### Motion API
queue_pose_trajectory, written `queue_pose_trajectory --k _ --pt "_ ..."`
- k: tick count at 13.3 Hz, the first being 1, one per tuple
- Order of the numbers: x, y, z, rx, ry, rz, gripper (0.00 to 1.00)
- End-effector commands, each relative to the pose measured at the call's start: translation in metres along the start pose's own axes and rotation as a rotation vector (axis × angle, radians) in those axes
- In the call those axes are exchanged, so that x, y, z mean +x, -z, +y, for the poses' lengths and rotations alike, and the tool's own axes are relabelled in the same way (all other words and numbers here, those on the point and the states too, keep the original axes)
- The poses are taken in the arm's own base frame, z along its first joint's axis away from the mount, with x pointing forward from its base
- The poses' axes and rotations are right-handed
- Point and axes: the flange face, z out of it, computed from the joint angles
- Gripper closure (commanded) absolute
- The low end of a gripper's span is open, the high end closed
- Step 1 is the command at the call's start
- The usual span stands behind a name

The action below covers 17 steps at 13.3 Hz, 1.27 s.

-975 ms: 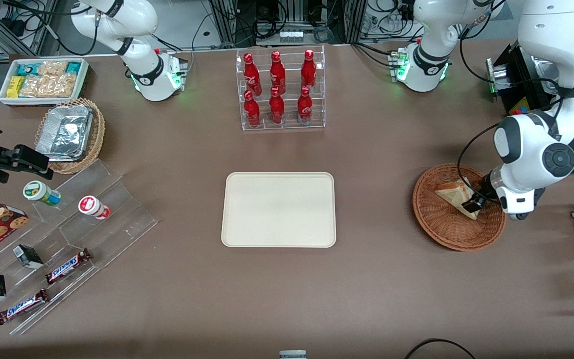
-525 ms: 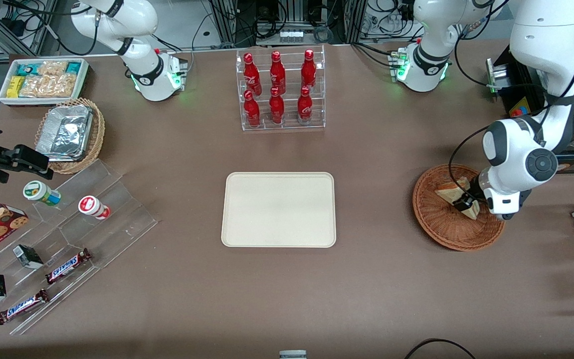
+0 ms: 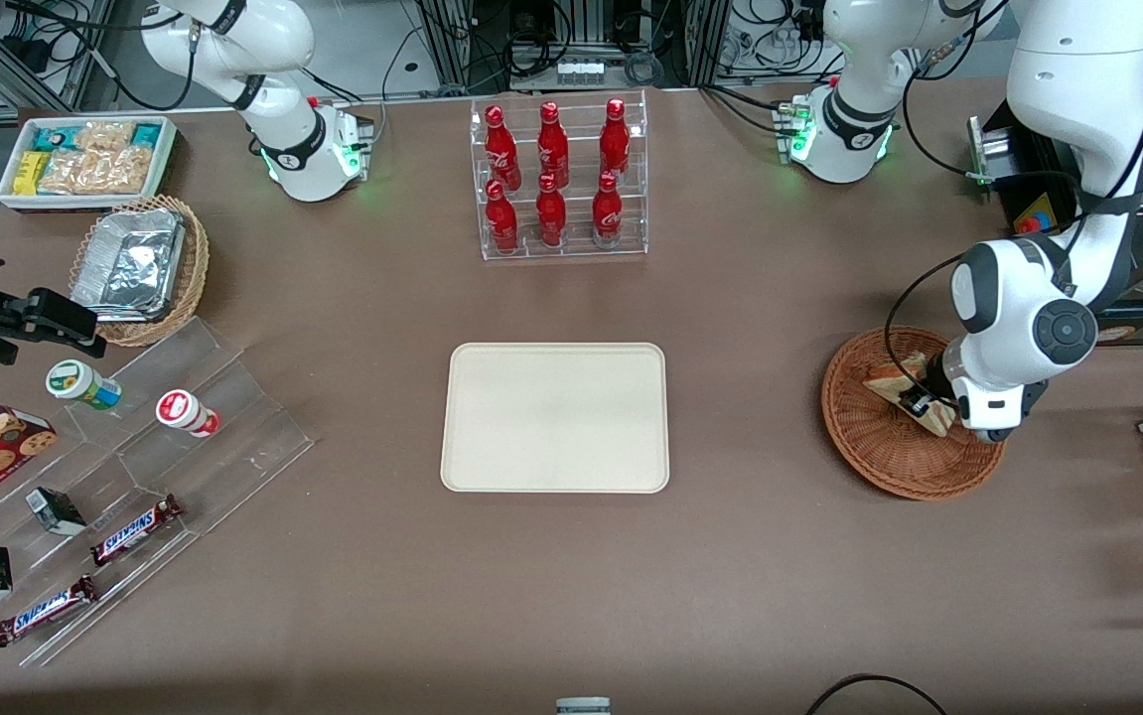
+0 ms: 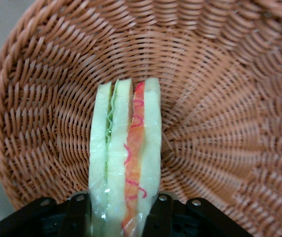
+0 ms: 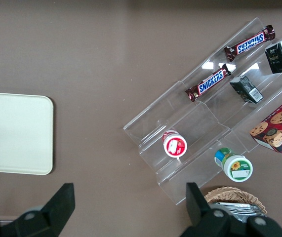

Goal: Place sandwich from basket to tray
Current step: 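Close the left gripper on the sandwich and lift it, then carry the held sandwich from the basket over the cream tray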

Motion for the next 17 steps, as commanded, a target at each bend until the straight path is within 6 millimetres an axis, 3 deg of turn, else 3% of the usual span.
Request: queue_pose_trajectory --k 1,3,5,9,17 --pt "-0.005 0.075 0.036 0.013 -0.071 -0.003 0.65" --pt "-0.007 0.111 0.056 0.022 -0.136 -0.009 0.65" --pt "-0.022 0.131 0.075 0.014 -0.271 -0.006 0.63" --pt "-0.072 0.128 0.124 0.02 -0.42 0.012 0.64" --pt "-0.207 0.087 0.27 -0.057 -0.764 -0.056 0.66"
